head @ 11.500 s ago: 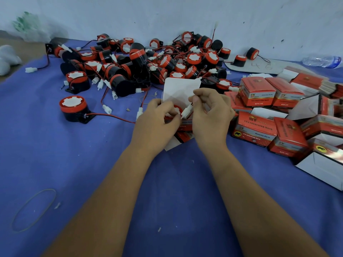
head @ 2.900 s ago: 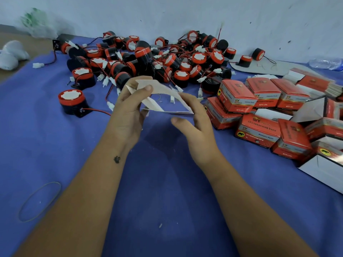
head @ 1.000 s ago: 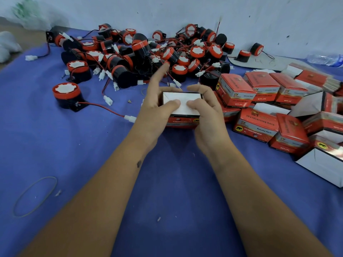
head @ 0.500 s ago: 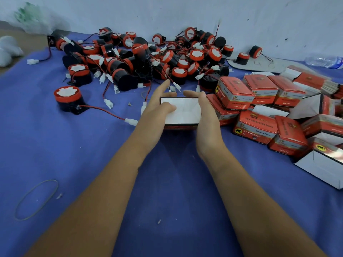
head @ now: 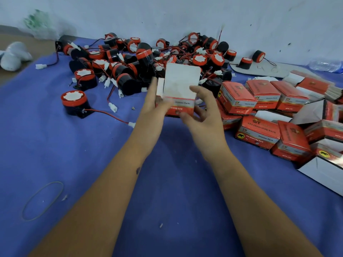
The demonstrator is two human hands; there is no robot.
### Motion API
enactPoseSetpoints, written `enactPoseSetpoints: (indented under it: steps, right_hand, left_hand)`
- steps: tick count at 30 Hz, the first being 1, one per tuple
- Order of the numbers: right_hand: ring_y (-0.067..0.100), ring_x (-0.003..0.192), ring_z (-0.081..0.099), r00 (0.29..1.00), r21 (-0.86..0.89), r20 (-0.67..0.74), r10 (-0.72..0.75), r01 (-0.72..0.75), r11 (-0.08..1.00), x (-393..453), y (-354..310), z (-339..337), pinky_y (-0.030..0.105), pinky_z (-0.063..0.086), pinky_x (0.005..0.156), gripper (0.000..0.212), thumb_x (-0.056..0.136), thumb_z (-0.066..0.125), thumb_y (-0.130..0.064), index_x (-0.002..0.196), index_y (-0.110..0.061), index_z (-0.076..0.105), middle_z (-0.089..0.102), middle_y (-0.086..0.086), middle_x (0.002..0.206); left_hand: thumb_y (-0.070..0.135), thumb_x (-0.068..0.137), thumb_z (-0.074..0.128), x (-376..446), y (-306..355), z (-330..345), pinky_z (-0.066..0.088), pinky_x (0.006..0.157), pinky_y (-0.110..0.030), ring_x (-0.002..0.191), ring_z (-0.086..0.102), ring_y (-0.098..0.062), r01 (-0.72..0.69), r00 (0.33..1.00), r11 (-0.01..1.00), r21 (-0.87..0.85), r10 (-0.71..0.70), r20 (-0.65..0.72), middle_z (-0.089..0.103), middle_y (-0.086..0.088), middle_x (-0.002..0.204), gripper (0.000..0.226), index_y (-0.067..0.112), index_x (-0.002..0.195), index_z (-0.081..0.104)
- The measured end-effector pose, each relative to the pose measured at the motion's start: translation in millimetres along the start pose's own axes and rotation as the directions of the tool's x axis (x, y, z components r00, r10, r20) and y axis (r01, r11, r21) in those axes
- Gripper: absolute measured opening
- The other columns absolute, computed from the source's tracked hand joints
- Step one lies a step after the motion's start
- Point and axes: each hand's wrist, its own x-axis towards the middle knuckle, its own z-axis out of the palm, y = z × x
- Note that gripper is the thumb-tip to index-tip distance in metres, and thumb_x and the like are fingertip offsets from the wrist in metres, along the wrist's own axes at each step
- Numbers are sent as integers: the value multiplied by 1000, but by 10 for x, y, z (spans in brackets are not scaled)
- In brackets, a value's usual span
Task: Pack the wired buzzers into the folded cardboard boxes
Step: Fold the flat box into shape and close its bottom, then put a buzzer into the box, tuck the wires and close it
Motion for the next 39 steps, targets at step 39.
enactPoseSetpoints:
  steps: [39]
  right_hand:
    - [27,121,43,960,-688,-82,-266,139,712,-32,63,40,43,42,98,30,94,59,-24,121,-15,65,45,13,135]
  left_hand:
    - [18,59,92,82,188,-1036,57,88,-34,107,67,-19,129,988,982,-141,-115,102,72,3,109,64,21,117,65]
